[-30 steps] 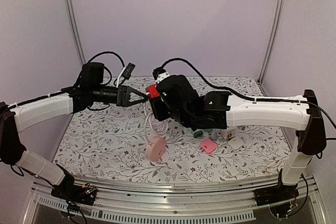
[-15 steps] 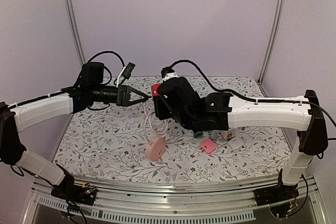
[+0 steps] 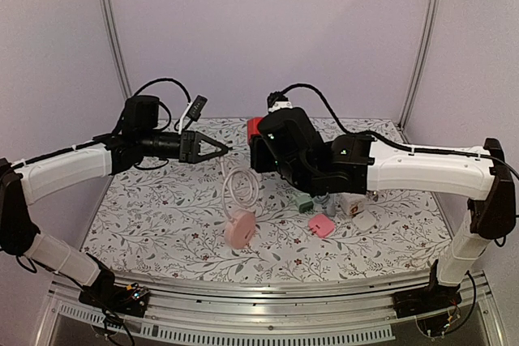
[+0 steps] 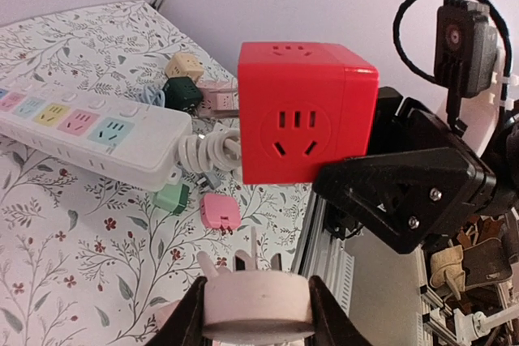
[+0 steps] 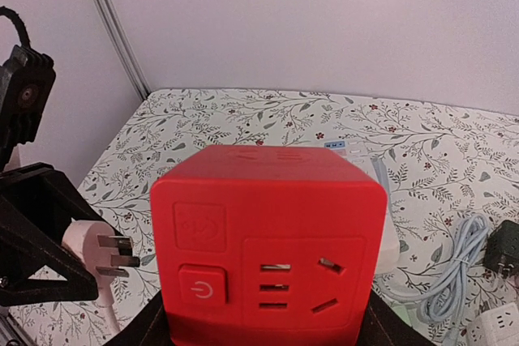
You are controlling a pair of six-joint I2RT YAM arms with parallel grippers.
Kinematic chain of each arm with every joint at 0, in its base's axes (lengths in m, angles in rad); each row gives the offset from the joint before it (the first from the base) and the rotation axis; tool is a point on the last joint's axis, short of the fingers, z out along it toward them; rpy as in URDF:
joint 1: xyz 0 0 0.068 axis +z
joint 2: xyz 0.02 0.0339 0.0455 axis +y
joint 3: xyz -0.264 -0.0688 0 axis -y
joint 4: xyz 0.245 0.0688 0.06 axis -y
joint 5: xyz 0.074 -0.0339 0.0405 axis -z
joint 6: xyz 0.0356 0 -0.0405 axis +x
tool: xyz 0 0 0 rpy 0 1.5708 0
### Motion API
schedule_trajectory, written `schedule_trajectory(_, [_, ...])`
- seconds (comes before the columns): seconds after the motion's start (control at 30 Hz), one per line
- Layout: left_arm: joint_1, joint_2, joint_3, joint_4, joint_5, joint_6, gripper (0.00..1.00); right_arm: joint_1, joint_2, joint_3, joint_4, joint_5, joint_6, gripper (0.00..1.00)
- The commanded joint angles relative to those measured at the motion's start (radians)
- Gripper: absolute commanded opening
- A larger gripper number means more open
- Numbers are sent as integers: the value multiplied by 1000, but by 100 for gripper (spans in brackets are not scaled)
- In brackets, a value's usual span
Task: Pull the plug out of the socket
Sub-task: Remove the plug from the socket, then place the plug at the center of the board.
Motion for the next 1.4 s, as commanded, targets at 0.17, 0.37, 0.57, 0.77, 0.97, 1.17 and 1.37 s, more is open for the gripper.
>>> schedule_trajectory(0.17, [190,26,36,-117,-98,13,0,-19,-140,-58,1,33,-107,5])
schedule_trajectory(0.37, [339,42,44,-187,-217,57,0,-23,-214,-128,-2,35,-88,5])
schedule_trajectory(0.57, [393,132,78,-271,-273,92,0,-22,-244,-163,-1,4,-64,5])
schedule_trajectory(0.77, [446,237,113,-346,-326,91,0,-22,-239,-165,8,-87,-68,5])
schedule_trajectory(0.97, [449,335,145,-420,-367,106,15,-23,-223,-166,20,-110,-79,5])
schedule_trajectory(1.17, [449,407,183,-460,-368,113,22,-23,-212,-158,21,-117,-95,5])
schedule_trajectory(1.37, [451,401,187,-470,-385,108,64,-24,-210,-162,19,-117,-89,5])
